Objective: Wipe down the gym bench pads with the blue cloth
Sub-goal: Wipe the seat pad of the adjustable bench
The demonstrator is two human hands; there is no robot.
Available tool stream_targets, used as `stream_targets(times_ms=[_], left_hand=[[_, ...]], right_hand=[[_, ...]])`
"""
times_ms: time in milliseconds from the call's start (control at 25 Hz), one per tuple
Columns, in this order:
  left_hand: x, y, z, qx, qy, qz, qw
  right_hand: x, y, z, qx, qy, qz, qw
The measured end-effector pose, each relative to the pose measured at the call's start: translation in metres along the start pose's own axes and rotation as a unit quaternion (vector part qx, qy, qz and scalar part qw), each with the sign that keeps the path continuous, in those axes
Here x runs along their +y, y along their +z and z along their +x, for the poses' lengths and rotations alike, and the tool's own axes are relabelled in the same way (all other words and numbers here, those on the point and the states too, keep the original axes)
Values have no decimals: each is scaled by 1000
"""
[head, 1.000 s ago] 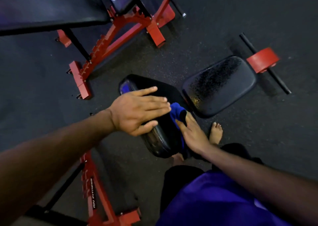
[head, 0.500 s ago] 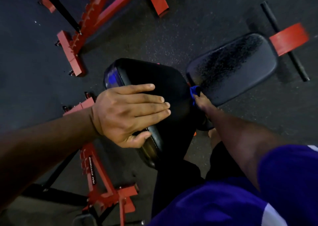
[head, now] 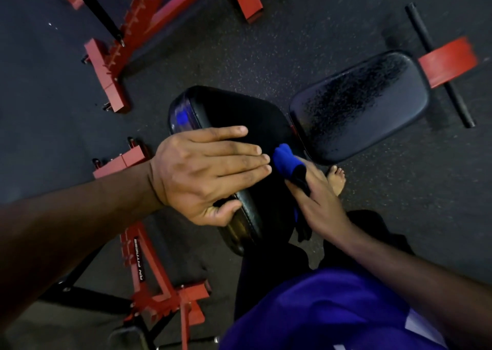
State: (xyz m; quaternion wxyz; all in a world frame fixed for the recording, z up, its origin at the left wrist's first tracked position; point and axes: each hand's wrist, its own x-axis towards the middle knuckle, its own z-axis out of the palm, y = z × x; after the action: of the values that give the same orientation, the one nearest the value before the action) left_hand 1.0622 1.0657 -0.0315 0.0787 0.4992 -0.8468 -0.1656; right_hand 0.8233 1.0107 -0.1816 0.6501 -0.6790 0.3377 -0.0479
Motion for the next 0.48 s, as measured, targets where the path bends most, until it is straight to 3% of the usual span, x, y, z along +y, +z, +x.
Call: stream_targets(times_ms=[80,160,280,360,480], left_hand=[[-2,2,-1,-3,-7,13,1000],[1,2,-2,-5,-4,20,1000],[-1,0,0,-13,-12,22,1000],[-1,-3,2,-20,-20,26,999],[-3,-2,-1,-48,-5,16,999]], right_hand=[[27,7,23,31,30,-9,999],[59,12,52,50,129,-13,990],[106,9,87,8,247,-43,968],[118,0,104,-25,277,-53,959],[112,-21,128,14,259,-38,965]])
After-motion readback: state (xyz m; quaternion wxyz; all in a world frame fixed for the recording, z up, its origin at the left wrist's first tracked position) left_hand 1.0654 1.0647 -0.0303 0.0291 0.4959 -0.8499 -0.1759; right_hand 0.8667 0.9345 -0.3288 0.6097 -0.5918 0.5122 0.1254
